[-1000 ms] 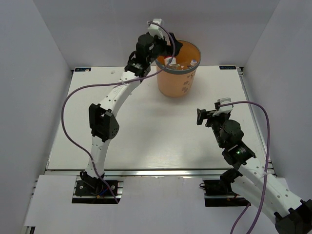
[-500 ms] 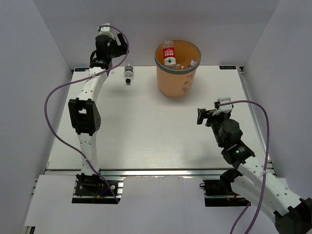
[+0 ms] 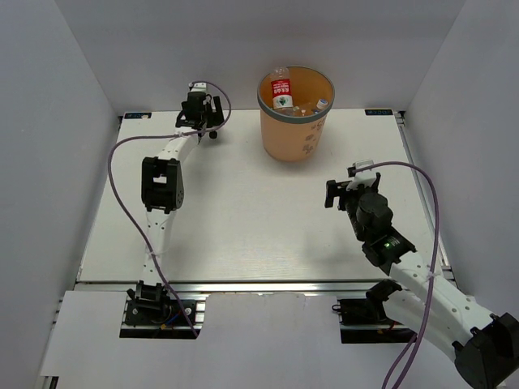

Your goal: Put the plastic bottles in the bin

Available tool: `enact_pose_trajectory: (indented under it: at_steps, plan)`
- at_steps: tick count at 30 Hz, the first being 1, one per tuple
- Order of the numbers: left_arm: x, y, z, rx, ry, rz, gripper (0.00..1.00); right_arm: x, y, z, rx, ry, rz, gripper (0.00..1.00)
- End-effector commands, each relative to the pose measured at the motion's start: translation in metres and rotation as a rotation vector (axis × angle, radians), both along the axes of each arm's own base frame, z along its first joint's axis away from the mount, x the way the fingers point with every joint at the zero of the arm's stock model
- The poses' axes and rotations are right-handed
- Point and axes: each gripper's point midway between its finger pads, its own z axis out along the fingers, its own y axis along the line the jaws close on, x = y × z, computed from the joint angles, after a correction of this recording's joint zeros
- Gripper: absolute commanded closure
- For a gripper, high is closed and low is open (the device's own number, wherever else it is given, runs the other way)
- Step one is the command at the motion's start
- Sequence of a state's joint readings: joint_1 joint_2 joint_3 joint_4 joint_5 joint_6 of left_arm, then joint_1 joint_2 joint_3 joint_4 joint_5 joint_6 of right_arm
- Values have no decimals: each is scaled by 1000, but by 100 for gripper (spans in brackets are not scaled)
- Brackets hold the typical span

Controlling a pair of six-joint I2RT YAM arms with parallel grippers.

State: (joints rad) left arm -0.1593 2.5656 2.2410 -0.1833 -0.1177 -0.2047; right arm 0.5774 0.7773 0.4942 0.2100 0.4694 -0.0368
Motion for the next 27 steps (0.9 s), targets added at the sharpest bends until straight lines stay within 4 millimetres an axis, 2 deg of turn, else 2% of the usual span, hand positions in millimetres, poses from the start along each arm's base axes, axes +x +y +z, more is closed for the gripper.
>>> enact_pose_trajectory:
  at_steps: [1, 5, 8, 9, 10, 11, 12, 13, 15, 16, 18, 19, 20, 22, 23, 24, 25, 26, 27]
  plan:
    - [13, 6, 21, 17, -67, 18, 2, 7, -1, 30, 27, -78, -22, 11]
    - [11, -4, -8, -5, -34, -26, 2, 10, -1, 26, 15, -66, -25, 11]
    - [15, -6, -10, -2, -45, -50, 7, 11, 0, 24, 11, -60, -24, 11]
    - [14, -7, -12, 1, -35, -58, 13, 11, 0, 24, 13, -61, -25, 11]
    - [14, -8, -8, 4, -38, -65, 33, 11, 1, 24, 15, -59, -20, 11]
    - [13, -8, -6, 7, -36, -67, 43, 11, 2, 24, 15, -59, -17, 11]
    - [12, -8, 14, 1, -66, -71, 50, 10, 2, 25, 23, -59, -15, 11]
    - [8, -7, 13, 3, -58, -70, 59, 10, 3, 24, 25, -55, -9, 11]
    - [3, -11, 37, -18, -88, -77, 61, 7, 3, 28, 38, -63, 0, 11]
    - [-1, -10, 73, -33, -136, -80, 61, 5, 3, 28, 46, -60, 3, 11]
    - [-12, -15, 102, -68, -156, -90, 61, 1, 1, 35, 69, -79, 3, 11]
    - [-23, -22, 148, -105, -215, -133, 61, -1, 1, 36, 84, -82, 3, 11]
    - [-33, -26, 159, -125, -220, -149, 61, -3, 0, 37, 91, -86, 6, 11]
    - [-52, -45, 200, -173, -275, -214, 62, -9, -3, 43, 107, -111, 11, 11]
    - [-70, -52, 246, -185, -355, -240, 62, -12, -3, 45, 125, -116, 14, 11]
    - [-85, -73, 252, -183, -363, -284, 62, -15, -5, 51, 148, -133, 14, 11]
    - [-95, -84, 265, -176, -393, -307, 61, -17, -6, 51, 151, -135, 15, 11]
    - [-117, -110, 296, -180, -463, -368, 59, -19, -8, 55, 160, -147, 14, 11]
    - [-126, -127, 300, -184, -483, -410, 56, -20, -9, 55, 160, -150, 13, 11]
